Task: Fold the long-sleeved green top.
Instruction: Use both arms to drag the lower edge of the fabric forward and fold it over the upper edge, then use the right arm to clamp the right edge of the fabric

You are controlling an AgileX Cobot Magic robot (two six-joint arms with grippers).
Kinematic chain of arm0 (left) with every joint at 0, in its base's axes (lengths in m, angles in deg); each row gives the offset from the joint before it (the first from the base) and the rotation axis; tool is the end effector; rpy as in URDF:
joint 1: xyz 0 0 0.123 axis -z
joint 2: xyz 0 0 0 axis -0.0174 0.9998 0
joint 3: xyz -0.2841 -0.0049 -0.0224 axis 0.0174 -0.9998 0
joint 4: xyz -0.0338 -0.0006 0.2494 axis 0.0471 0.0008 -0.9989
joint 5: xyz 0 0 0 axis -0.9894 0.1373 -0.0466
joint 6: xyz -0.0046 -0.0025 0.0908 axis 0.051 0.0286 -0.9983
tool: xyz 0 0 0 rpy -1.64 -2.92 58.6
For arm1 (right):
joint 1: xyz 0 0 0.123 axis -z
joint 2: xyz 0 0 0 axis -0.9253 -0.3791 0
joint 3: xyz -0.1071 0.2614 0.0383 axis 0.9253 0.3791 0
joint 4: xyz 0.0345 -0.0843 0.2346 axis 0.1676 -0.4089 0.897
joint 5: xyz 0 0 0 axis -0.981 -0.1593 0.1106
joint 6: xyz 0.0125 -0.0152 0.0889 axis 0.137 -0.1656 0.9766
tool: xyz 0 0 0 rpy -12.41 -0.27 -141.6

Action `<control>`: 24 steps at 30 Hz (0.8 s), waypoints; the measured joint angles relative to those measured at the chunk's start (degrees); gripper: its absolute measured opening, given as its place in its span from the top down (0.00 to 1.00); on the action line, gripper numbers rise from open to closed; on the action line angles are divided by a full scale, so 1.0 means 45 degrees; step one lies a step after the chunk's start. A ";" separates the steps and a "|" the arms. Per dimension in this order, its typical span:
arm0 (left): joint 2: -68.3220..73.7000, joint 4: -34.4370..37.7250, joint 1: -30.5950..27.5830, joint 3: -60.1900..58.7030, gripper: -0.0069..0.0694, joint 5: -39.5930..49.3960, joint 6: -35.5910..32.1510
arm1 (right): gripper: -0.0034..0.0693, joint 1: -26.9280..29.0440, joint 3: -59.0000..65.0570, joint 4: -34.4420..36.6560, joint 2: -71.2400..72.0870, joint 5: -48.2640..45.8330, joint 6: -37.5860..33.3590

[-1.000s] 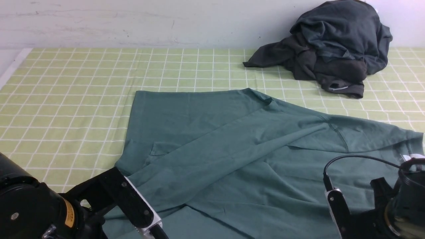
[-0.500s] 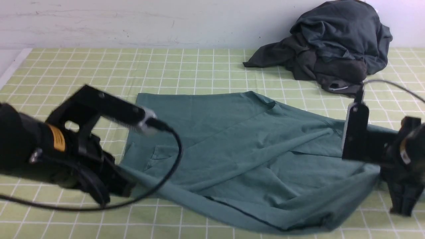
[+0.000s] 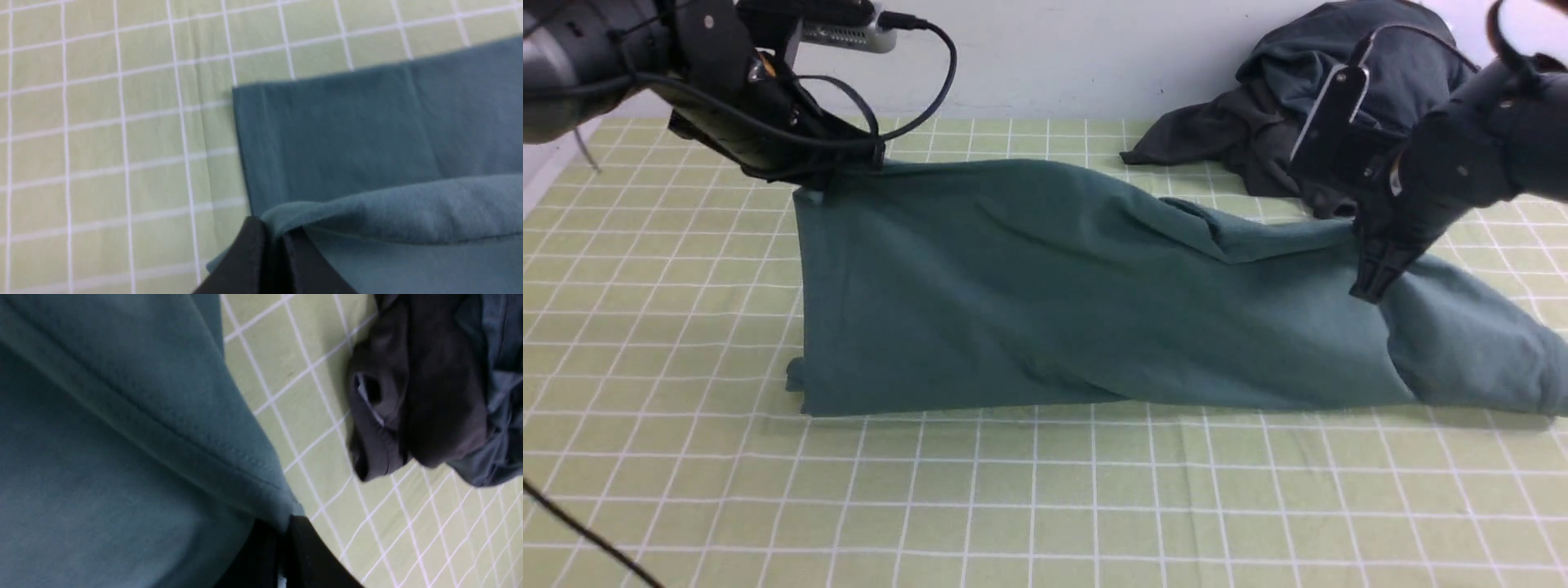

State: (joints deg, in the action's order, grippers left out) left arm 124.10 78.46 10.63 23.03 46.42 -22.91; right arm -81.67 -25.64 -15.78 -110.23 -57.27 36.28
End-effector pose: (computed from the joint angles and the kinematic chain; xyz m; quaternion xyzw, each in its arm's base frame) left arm 0.4406 -0.0718 0.2833 0.0844 0.9449 -0.0078 0.3163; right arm 0.4147 0.0710 0.2327 -0.4440 0.8405 -0.2347 0.2034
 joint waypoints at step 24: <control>0.4939 -0.0649 -0.0518 0.8667 0.38 0.5449 -0.1379 | 0.83 0.0475 -0.2452 0.5626 -0.1753 -0.1010 0.2118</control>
State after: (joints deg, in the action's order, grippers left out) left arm 146.32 75.54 8.30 62.03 70.94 -29.11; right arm -79.54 -36.68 9.54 -118.12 -61.81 45.81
